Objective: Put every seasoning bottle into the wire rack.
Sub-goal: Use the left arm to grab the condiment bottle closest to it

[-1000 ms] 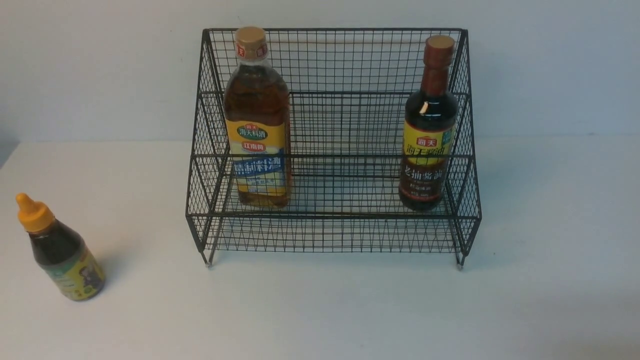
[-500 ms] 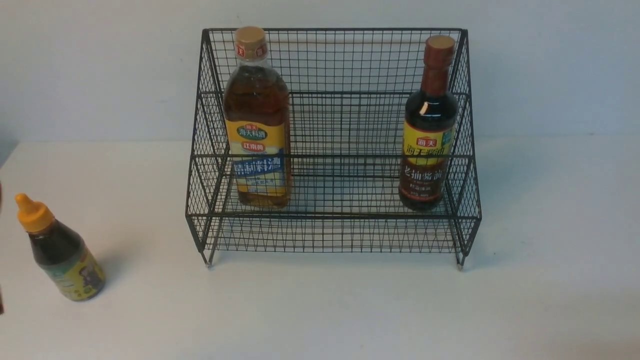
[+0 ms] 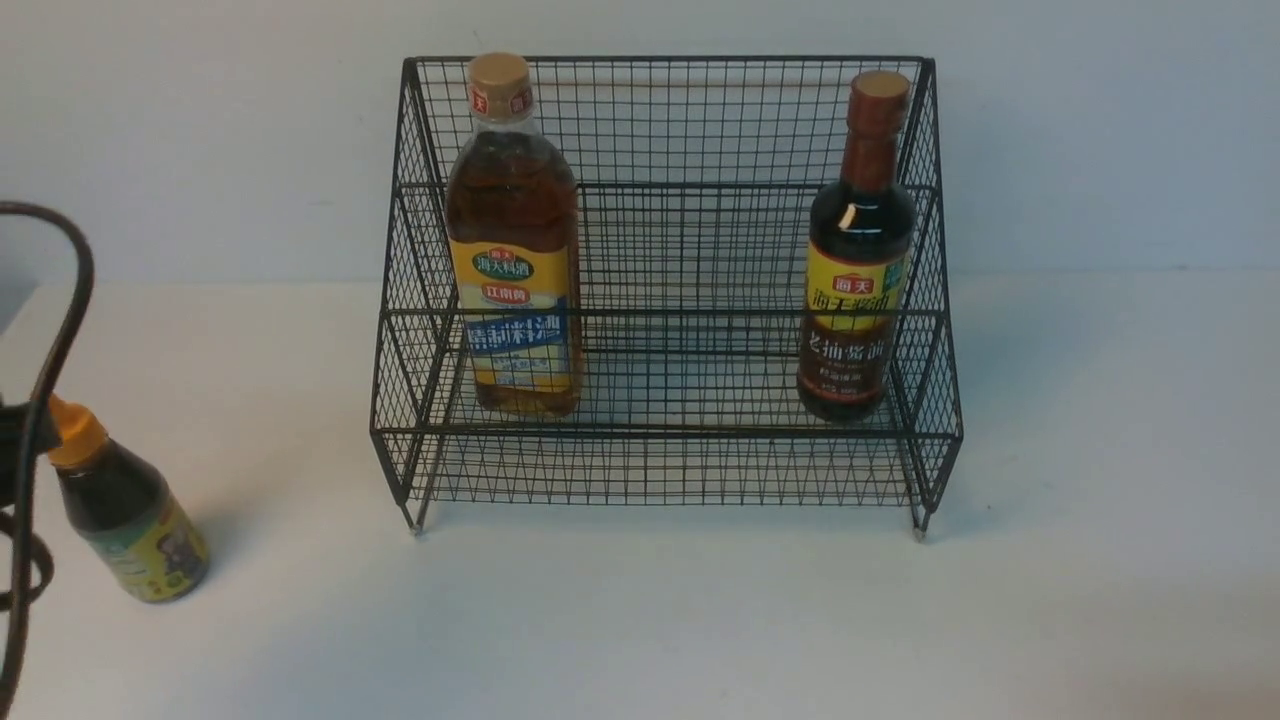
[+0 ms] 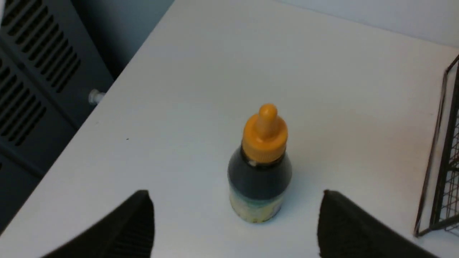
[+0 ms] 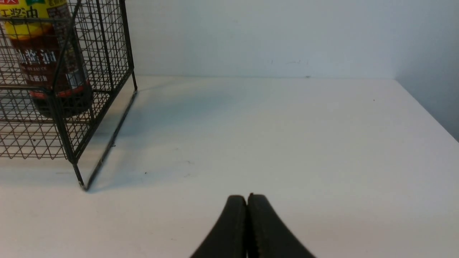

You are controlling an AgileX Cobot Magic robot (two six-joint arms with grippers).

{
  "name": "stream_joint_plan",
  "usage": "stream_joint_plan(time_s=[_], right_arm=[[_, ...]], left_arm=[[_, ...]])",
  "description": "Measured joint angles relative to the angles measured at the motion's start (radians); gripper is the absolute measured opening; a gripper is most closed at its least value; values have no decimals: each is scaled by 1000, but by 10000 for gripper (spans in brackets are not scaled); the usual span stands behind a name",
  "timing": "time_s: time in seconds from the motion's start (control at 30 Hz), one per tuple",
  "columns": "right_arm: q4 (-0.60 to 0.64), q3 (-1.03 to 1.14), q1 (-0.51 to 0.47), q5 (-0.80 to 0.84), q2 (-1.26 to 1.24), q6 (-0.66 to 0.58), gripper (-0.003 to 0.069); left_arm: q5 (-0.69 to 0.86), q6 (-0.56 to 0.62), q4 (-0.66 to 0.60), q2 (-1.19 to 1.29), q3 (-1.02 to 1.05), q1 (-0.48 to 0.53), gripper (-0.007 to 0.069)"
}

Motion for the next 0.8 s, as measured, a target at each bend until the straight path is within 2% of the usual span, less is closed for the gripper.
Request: stream_joint_plan(time_s=[0.1, 0.2, 0.57, 0.8], right_arm=[[0, 0, 0, 0, 0, 0, -15], [0, 0, 0, 0, 0, 0, -15], [0, 0, 0, 0, 0, 0, -15], [0, 0, 0, 0, 0, 0, -15]], left_arm=[[-1, -2, 20, 101, -47, 0, 636], [-2, -2, 43, 183, -78, 0, 647], [-2, -2, 156, 375, -100, 0, 646], [-26, -62, 179, 457, -103, 0, 622]])
